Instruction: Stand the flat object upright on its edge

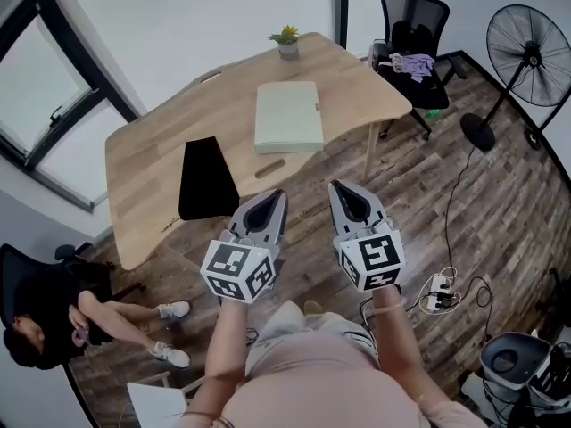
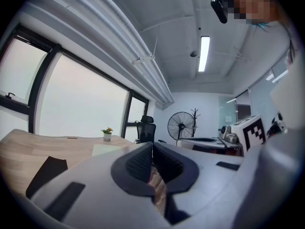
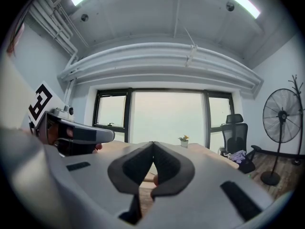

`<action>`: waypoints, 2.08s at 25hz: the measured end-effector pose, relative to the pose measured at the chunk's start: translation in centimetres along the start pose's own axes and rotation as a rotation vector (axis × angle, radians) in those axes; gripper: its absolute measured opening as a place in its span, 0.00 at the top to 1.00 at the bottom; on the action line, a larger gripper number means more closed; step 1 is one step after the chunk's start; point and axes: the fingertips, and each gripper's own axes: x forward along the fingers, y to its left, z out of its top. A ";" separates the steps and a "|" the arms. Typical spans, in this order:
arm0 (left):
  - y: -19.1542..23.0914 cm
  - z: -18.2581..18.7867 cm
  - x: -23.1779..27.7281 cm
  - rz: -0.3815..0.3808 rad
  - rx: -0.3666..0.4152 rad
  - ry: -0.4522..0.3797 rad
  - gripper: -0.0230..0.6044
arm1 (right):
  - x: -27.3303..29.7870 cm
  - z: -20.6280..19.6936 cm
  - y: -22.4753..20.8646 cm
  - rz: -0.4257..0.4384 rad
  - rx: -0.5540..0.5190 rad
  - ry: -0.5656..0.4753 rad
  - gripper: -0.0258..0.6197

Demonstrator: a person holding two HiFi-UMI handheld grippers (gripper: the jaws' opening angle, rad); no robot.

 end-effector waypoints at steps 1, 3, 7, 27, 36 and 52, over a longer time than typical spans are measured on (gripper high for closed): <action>0.2 -0.1 0.1 0.003 -0.001 0.000 0.95 | 0.2 -0.1 -0.1 0.002 0.001 0.000 0.96; 0.4 -0.1 0.4 0.006 -0.002 -0.001 0.95 | 0.7 -0.2 -0.3 0.003 0.003 0.000 0.96; 1.1 0.1 1.1 0.008 0.008 0.000 0.95 | 1.8 -0.1 -0.8 0.004 0.006 -0.003 0.96; 8.9 1.7 9.1 -0.007 -0.002 0.005 0.95 | 12.0 -0.2 -5.0 -0.003 -0.006 0.021 0.96; 13.8 2.5 12.5 0.004 -0.003 0.018 0.95 | 17.3 -0.4 -6.9 -0.017 -0.001 0.048 0.96; 21.5 2.6 16.8 -0.011 -0.028 0.047 0.94 | 25.5 -1.0 -8.4 -0.043 0.026 0.091 0.96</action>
